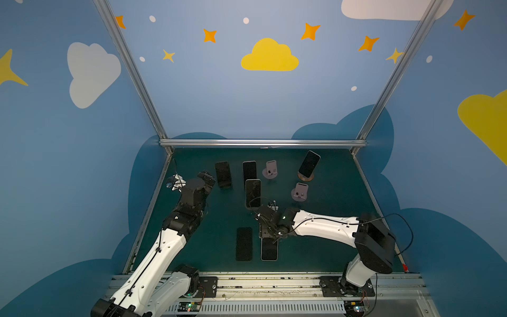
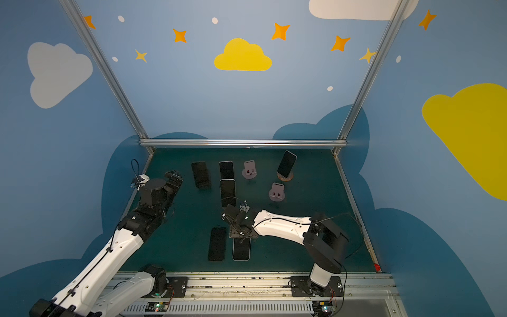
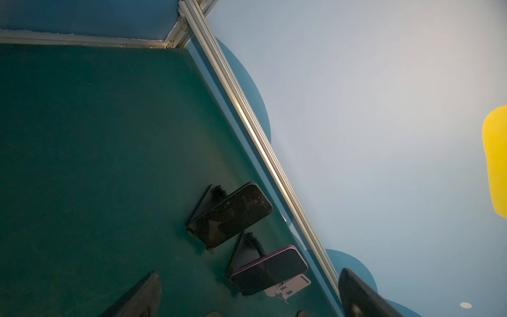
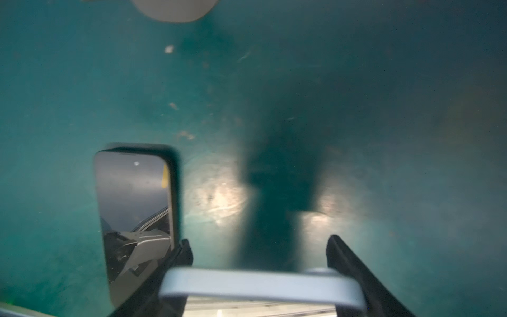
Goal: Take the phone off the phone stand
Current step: 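Carry the phone toward the robot with the right gripper while left gripper withdraws, then lower the white-framed phone flat beside the dark gray phone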
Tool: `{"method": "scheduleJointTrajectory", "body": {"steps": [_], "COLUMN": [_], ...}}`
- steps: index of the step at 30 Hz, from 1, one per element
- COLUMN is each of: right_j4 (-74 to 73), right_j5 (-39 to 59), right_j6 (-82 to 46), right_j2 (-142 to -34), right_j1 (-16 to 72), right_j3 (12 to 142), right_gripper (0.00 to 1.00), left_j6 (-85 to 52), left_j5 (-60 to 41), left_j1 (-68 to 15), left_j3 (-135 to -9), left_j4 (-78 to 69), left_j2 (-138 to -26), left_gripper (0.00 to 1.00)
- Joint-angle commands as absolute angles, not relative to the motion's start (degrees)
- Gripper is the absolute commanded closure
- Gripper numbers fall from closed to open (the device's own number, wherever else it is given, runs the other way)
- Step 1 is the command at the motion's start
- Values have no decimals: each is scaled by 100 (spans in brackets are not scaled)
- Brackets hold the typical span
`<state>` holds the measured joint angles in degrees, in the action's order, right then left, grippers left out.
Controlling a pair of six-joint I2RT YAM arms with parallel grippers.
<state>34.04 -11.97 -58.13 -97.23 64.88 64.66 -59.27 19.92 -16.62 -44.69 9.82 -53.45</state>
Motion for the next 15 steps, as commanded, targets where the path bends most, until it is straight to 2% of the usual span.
{"method": "scheduleJointTrajectory", "body": {"steps": [1, 15], "right_j4": [3293, 3514], "right_j5": [-1125, -1193], "right_j6": [-5907, -5915], "right_j2": [-9829, -10267], "right_j1": [6536, 6575], "right_j3": [6713, 6956], "right_gripper": [45, 45], "left_j6": [-5974, -6073], "left_j5": [1845, 1503], "left_j1": [-1644, -1644], "left_j3": [-4616, -4640], "left_j4": [1002, 967], "left_j2": [-5344, -5446], "left_gripper": [0, 0]}}
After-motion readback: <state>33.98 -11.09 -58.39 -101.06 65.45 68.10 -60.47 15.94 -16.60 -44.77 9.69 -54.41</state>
